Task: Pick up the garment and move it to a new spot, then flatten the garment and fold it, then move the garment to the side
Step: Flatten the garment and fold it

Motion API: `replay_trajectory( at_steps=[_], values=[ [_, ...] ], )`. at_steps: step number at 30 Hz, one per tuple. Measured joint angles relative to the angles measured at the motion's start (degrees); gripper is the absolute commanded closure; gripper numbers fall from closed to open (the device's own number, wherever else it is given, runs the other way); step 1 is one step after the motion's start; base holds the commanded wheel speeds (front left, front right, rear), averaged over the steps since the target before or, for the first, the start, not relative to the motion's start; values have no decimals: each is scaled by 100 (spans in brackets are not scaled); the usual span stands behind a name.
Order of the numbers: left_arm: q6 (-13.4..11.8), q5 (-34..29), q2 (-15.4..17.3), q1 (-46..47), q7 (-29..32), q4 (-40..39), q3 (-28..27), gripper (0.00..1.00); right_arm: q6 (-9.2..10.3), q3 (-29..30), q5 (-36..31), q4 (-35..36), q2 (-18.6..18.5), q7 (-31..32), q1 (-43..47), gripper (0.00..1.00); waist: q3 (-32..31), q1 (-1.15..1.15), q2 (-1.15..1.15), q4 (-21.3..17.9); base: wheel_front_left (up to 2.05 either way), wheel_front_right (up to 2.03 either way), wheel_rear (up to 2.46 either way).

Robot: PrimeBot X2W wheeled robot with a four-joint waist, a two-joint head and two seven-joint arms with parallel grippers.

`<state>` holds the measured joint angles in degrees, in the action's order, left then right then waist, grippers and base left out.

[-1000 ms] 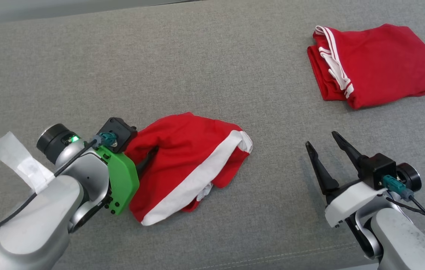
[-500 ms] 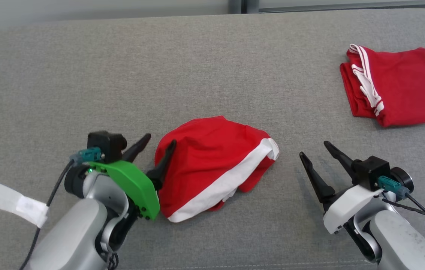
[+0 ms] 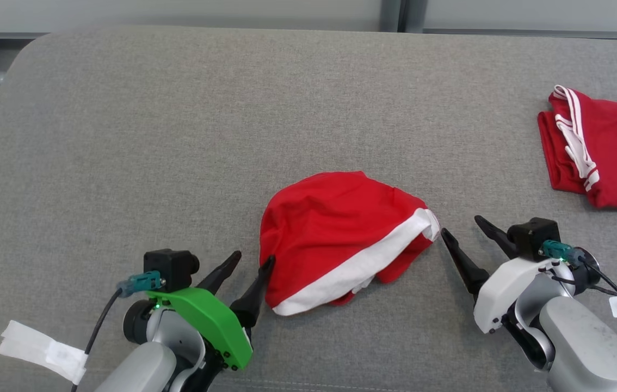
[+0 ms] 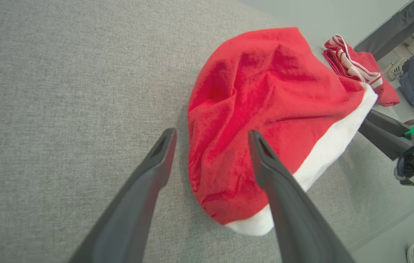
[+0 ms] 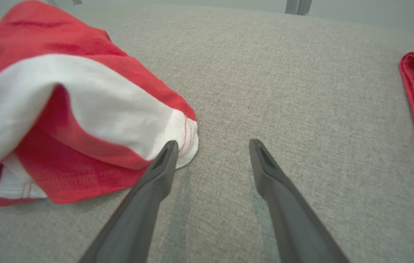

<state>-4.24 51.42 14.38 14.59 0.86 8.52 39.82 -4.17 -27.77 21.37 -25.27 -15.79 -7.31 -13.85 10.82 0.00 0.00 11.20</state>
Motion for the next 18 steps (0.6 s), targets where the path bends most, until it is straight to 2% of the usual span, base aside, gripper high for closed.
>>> replay_trajectory(
  at_steps=[10, 18],
  values=[
    [-19, 59, -13, -105, -149, -45, -15, 0, -98, -121, 38, -434, 156, 82, -254, 0, 78, 0, 0, 308, 0, 0, 0],
    [-56, 59, 83, -236, -151, -133, -37, 0, -181, -268, 37, -678, 210, 83, -349, 0, 53, 0, 0, 331, 0, 0, 0]
  ],
)
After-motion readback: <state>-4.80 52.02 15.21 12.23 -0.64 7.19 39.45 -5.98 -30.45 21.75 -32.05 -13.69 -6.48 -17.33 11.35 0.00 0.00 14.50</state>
